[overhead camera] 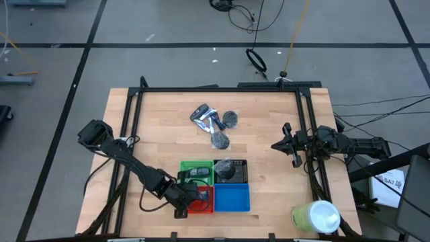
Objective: Pick & Place Travel size toiletries
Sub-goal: Put the left blue shave cream into the orange bin, then put the black deodorant into the green bin
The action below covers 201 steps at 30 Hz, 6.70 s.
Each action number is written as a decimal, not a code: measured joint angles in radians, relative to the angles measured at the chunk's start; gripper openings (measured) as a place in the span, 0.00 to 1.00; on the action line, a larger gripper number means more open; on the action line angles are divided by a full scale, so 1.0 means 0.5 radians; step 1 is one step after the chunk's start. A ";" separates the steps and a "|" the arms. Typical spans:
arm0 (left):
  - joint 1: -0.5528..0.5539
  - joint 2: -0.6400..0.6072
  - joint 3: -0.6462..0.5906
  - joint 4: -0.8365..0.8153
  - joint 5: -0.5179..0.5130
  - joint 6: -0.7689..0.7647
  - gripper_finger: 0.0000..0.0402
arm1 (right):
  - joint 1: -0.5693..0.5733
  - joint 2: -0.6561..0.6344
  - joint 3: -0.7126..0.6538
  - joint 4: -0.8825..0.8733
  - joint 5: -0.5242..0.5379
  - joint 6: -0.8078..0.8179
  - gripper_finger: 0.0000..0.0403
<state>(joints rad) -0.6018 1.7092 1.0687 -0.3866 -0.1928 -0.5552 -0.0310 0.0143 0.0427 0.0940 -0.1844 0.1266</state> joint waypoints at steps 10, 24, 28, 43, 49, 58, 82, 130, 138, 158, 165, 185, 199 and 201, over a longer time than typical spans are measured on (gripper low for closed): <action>0.000 0.000 0.000 0.000 0.008 0.001 0.24 | 0.000 0.000 0.000 0.000 0.000 0.000 0.00; 0.012 0.000 0.000 0.011 0.061 -0.017 0.37 | 0.001 0.000 0.000 0.000 0.000 0.000 0.00; 0.011 0.000 0.000 0.012 0.056 -0.010 0.42 | 0.000 0.000 0.000 0.000 0.000 0.000 0.00; 0.010 -0.098 -0.002 0.090 -0.072 0.360 0.43 | 0.000 0.000 0.000 0.000 0.000 0.000 0.00; -0.015 -0.215 -0.007 0.032 -0.131 0.542 0.37 | 0.001 0.000 0.001 0.000 0.000 0.000 0.00; -0.034 -0.534 -0.334 0.202 -0.277 0.615 0.29 | 0.001 0.000 0.000 -0.001 0.000 0.000 0.00; 0.501 -1.760 -2.062 2.205 -0.384 0.927 0.24 | 0.000 0.000 0.000 -0.001 0.000 0.000 0.00; 2.140 -0.575 -0.786 1.370 -0.108 0.834 0.25 | 0.001 0.000 0.000 0.000 0.000 0.000 0.00; 2.193 -0.193 -0.540 1.152 -0.018 0.825 0.46 | 0.000 0.000 0.000 0.000 0.000 0.000 0.00; 2.240 0.008 -0.332 0.618 -0.029 0.768 0.79 | 0.000 0.000 0.000 0.000 0.000 0.000 0.00; 2.237 0.074 -0.331 0.621 -0.016 0.786 0.75 | 0.000 0.000 0.000 0.000 0.000 0.000 0.00; 2.236 0.228 -0.327 0.634 0.065 0.883 0.73 | 0.000 0.000 0.000 0.000 0.000 0.000 0.00; 2.235 0.228 -0.329 0.619 0.079 0.943 0.62 | 0.001 0.000 0.001 0.000 0.000 0.000 0.00; 2.233 0.229 -0.329 0.619 0.080 0.943 0.55 | 0.000 0.000 0.000 0.000 0.000 0.000 0.00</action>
<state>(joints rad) 0.5146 1.8236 0.9043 -0.0772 -0.1529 -0.0837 -0.0311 0.0143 0.0425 0.0940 -0.1844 0.1268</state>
